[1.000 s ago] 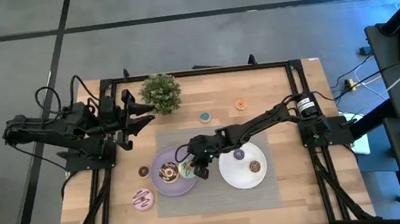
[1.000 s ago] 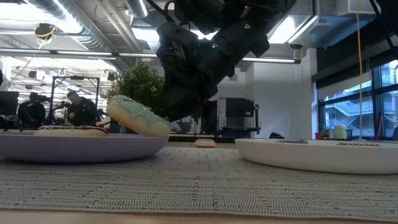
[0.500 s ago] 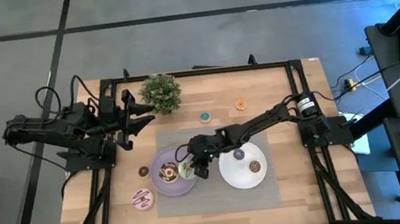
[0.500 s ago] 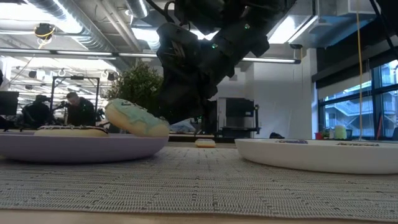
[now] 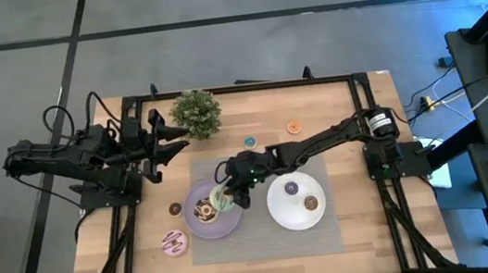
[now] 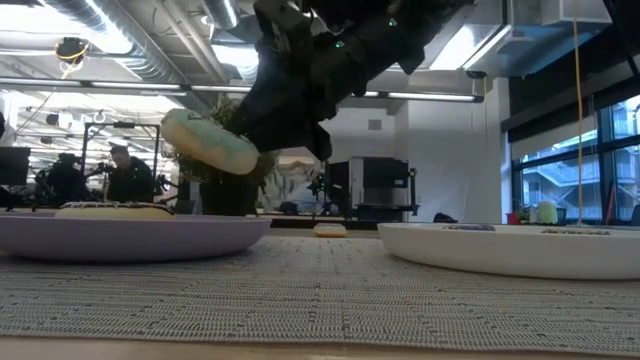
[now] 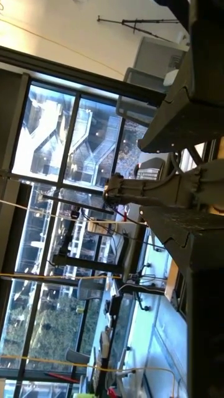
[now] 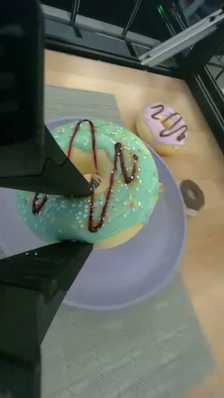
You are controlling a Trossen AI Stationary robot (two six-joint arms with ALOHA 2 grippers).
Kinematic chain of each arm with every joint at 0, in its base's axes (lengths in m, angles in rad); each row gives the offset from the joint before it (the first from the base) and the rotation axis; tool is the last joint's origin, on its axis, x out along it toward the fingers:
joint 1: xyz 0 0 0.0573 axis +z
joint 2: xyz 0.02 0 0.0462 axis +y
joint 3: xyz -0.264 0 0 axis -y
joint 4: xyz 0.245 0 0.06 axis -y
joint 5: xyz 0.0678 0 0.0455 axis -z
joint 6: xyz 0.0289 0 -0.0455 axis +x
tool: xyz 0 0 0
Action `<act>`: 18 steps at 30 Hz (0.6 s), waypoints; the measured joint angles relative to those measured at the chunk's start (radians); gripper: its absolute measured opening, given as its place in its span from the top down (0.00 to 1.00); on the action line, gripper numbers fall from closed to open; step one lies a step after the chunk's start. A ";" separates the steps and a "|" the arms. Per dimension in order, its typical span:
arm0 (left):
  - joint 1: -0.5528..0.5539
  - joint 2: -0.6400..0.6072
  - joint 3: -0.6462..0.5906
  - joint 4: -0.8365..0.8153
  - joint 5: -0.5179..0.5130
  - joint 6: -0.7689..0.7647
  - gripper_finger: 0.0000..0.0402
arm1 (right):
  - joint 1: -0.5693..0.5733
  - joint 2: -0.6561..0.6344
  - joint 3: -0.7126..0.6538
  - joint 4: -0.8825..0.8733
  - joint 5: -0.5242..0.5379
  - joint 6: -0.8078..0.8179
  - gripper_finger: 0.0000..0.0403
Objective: Pick & Place donuts
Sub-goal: Put the large green donut on the purple plate
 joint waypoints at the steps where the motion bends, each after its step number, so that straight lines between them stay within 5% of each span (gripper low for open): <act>1: 0.000 0.000 0.000 0.000 0.000 0.000 0.64 | -0.001 0.000 0.000 0.002 0.002 -0.006 0.68; 18: 0.000 0.000 0.000 0.000 0.000 0.018 0.64 | 0.014 0.066 0.000 -0.002 0.000 -0.006 0.68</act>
